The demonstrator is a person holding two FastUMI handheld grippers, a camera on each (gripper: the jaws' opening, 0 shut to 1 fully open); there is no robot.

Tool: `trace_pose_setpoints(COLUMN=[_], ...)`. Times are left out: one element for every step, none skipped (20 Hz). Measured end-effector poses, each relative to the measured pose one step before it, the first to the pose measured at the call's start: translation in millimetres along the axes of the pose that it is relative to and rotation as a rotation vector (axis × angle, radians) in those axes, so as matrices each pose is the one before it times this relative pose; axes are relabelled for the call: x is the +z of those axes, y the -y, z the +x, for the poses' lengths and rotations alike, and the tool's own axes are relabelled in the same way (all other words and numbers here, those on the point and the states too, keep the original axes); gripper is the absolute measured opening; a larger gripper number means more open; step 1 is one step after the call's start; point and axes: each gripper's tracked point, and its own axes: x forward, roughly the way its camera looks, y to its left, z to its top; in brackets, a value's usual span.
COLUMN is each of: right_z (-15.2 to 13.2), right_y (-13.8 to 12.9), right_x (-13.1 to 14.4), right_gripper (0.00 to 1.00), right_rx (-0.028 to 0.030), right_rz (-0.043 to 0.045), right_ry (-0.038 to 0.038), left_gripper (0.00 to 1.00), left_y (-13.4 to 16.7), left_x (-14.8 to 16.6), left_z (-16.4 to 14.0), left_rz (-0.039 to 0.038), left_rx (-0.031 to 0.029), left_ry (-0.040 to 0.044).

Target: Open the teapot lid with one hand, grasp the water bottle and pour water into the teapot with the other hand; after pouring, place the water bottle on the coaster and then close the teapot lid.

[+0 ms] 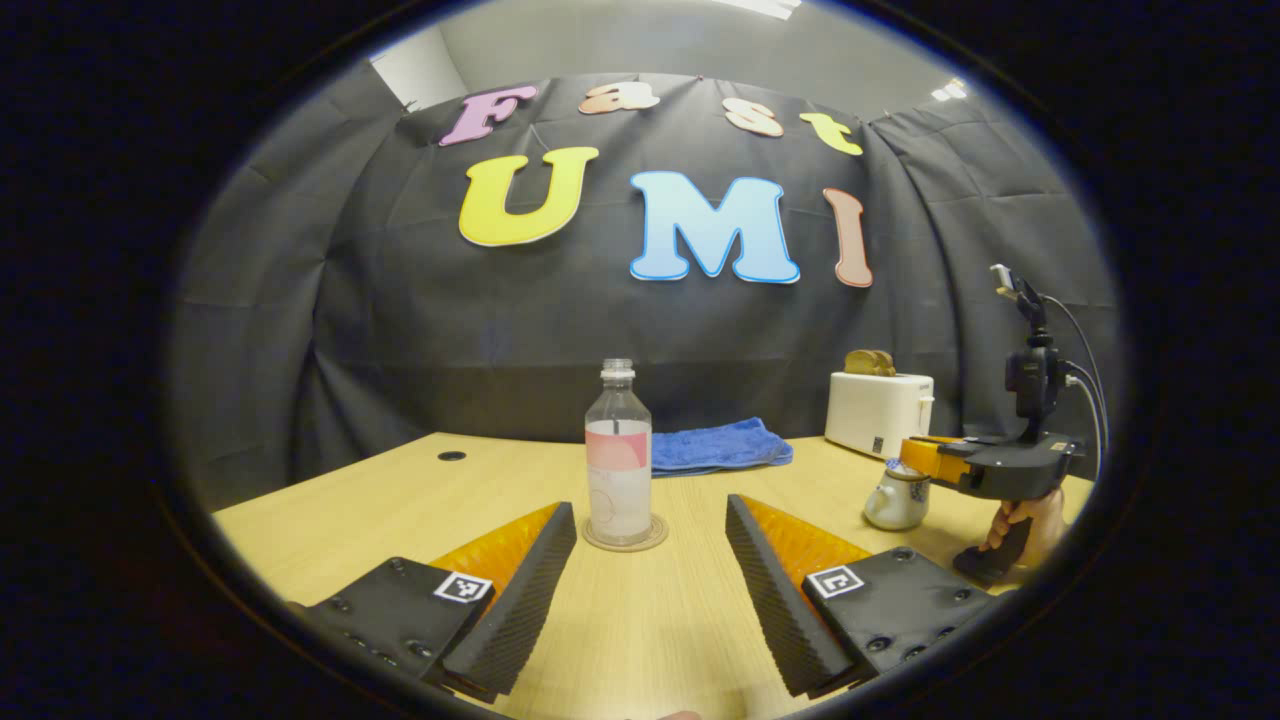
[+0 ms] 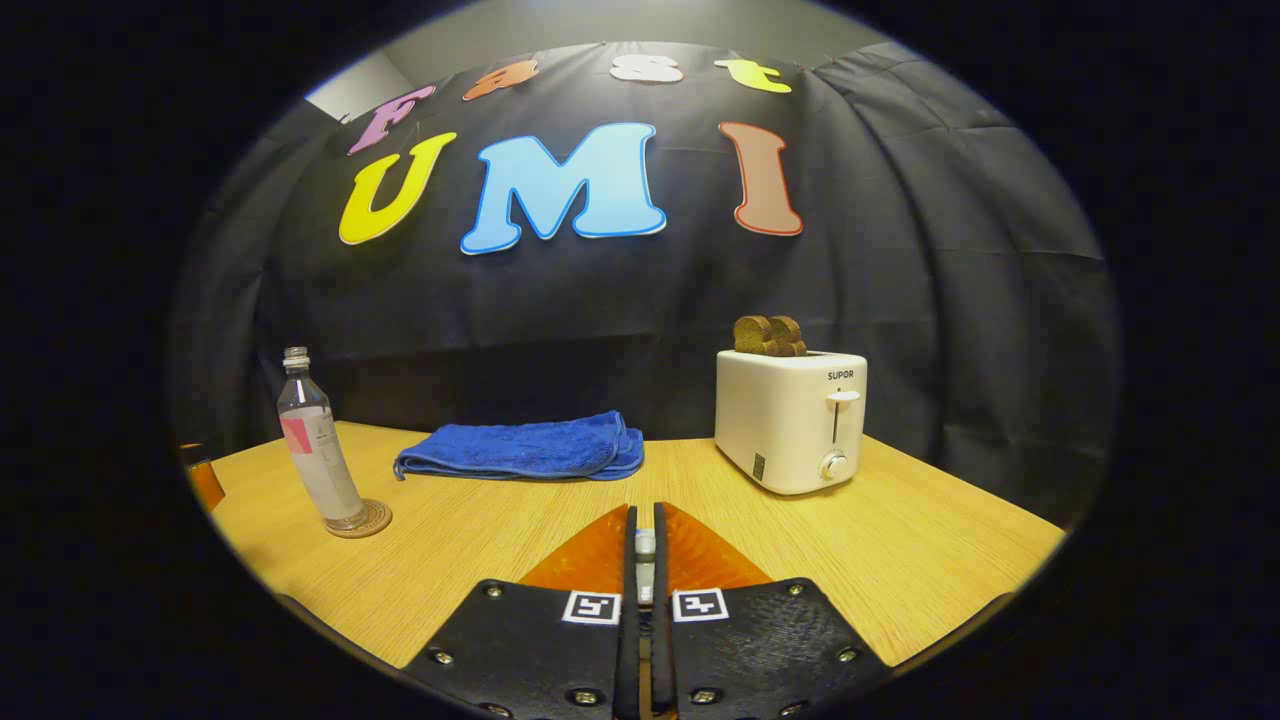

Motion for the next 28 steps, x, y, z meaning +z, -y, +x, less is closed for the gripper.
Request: trace_pose_setpoints(right_z=[1.17, -0.01, -1.33, -2.22, -4.78, -8.86, -12.39, -13.19, -23.01, -23.05, -19.03, -17.32, -15.65, -12.59, -16.98, -5.14, -2.91, -3.47, 0.46, -0.49, -1.3, -0.9, -0.06, 3.65, -3.07, 0.06, 0.45, -0.79], right_y=[1.04, 0.04, -0.05, 1.97, 3.35, 4.98, 3.83, -1.71, -6.72, -7.03, -6.3, -3.7, -7.14, -9.56, -11.53, -4.45, -2.54, -4.33, 2.97, -2.13, -6.67, -8.17, 10.2, 2.47, 0.4, -1.6, -1.99, -0.29], right_x=[-3.08, -3.48, 1.36, 6.67, 10.0, 17.44, 16.83, 12.43, 7.02, -4.71, -3.79, -4.18, -6.62, -7.84, -11.18, -7.29, -10.2, -1.17, 0.42, -0.83, 2.49, -0.27, 3.64, -6.32, 1.79, 1.39, -0.42, -0.12], right_gripper=[0.05, 0.05, 0.05, 0.08, 0.09, 0.33, 0.43, 0.57, 0.71, 0.75, 0.77, 0.77, 0.77, 0.76, 0.79, 0.79, 0.82, 0.84, 0.84, 0.84, 0.84, 0.84, 0.84, 0.89, 0.95, 0.95, 0.95, 0.95], right_rx=[-0.00334, -0.00136, -0.00406, -0.0097, -0.01765, -0.01946, -0.01254, 0.00561, 0.01512, 0.01924, 0.00449, 0.00205, 0.01037, 0.01388, 0.01688, 0.00165, 0.00251, 0.01001, -0.01716, -0.01719, 0.0051, 0.02292, -0.03263, -0.01772, -0.01364, 0.00027, 0.00182, 0.00541], right_rz=[-0.001, -0.00325, -0.00801, -0.01459, -0.0149, -0.01467, 0.00324, 0.01404, 0.01096, -0.00415, -0.01023, -0.01103, -0.00666, -0.00642, -0.00159, 0.0029, 0.00857, 0.0418, 0.01344, -0.01725, 0.00177, -0.00128, 0.00532, 0.0058, -0.01434, 0.00743, -0.00204, -0.00032], right_ry=[-0.01139, -0.01155, 0.00366, 0.01217, 0.0239, 0.04547, 0.04057, 0.03147, 0.01272, -0.00788, -0.00157, 0.00239, -0.0061, -0.00932, -0.01863, -0.01247, -0.02553, -0.0148, 0.01125, 0.00149, 0.00764, 0.0026, 0.00193, -0.00374, -0.00387, 0.0059, -0.00232, 0.00044], left_gripper=[1.0, 1.0, 1.0, 1.0, 1.0, 1.0, 1.0, 1.0, 1.0, 1.0, 1.0, 1.0, 1.0, 1.0, 1.0, 1.0, 1.0, 1.0, 1.0, 1.0, 0.99, 0.99, 0.99, 1.0, 1.0, 0.99, 1.0, 1.0], left_y=[-0.11, -0.21, -0.93, -1.5, -1.54, -2.96, -1.17, 1.95, 4.67, 6.42, 5.71, 5.89, 5.21, 4.5, 7.66, 4.59, 0.58, -1.71, 1.51, -0.26, 5.23, 14.92, 5.59, -4.43, 3.04, -1.22, -0.74, -0.02], left_x=[0.32, -0.34, 0.23, 2.72, 2.37, 2.41, 4.61, 0.94, -0.14, -2.87, -1.06, -2.28, -0.72, -1.85, -2.83, -2.98, -4.5, -6.63, -4.24, 9.17, -3.14, -2.07, 15.79, -15.57, -0.28, 0.57, -1.76, -0.04], left_z=[-0.57, -0.29, 0.68, -1.5, -0.8, -2.89, -2.65, -3.37, -2.86, -2.92, -1.81, -2.52, -3.48, -3.7, -7.14, -4.27, -7.01, -5.96, -6.39, -5.97, -1.16, -3.32, -6.61, 11.42, -5.46, 0.44, -0.59, -0.44], left_rz=[-0.00094, -0.00081, 0.0021, 0.00543, 0.00686, 0.00616, 0.0013, -0.00576, -0.01361, -0.01193, -0.00603, -0.00134, 0.00332, 0.00171, -0.00479, -0.00333, -0.00415, -0.01405, -0.01029, 0.00887, 0.00805, 0.02935, 0.03442, 0.01733, -0.0018, -0.00103, 0.00036, 0.00202], left_rx=[0.00073, 0.00154, 0.00432, 0.00669, 0.00772, 0.00849, 0.00561, -0.00342, -0.00816, -0.01039, -0.00719, -0.00488, 0.00136, 0.00068, -0.00047, -0.00119, 0.01752, 0.01068, 0.01466, 0.01506, 0.00517, -0.02416, 0.00286, -0.00153, -0.00402, 0.00019, 0.00074, 0.00027], left_ry=[0.00149, -0.00158, 0.00211, 0.00645, 0.00571, 0.00691, 0.01045, 0.00585, 0.00131, -0.00361, -0.00324, -0.00291, 0.00087, 0.00018, 0.0049, -0.00273, -0.00305, -0.01261, 0.00302, 0.02607, 0.00545, -0.00098, -0.0024, 0.00223, 0.00172, -0.00216, 0.00016, -0.00114])
